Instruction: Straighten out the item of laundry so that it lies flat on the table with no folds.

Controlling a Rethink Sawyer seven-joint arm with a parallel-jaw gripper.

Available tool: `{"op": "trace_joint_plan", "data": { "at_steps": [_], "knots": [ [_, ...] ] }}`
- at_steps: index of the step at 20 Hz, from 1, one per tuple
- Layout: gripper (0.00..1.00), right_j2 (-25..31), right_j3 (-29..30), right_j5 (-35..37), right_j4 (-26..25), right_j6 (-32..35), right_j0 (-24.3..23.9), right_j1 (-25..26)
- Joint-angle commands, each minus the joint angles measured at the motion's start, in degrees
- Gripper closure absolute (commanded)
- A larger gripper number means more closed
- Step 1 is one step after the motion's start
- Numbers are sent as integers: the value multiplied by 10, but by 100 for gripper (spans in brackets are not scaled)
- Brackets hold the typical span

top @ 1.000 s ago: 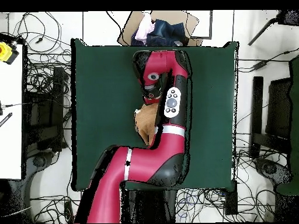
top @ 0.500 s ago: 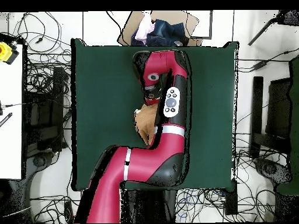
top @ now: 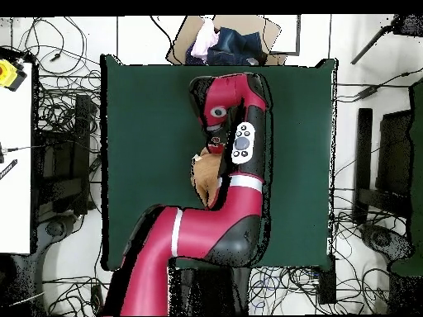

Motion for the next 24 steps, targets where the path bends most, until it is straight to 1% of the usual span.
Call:
{"op": "trace_joint_plan", "data": {
  "at_steps": [1,6,10,15,21,22,24],
  "knots": [
    [0,-50,272,8,-32,-71,24,-139],
    [0,-70,345,54,-51,-113,38,-209],
    [0,-71,381,82,-73,-137,42,-251],
    [0,-65,415,103,-101,-150,44,-292],
    [0,-52,454,103,-134,-149,40,-327],
    [0,-54,469,98,-139,-152,40,-340],
    [0,-50,479,96,-147,-156,37,-354]
  ]
}}
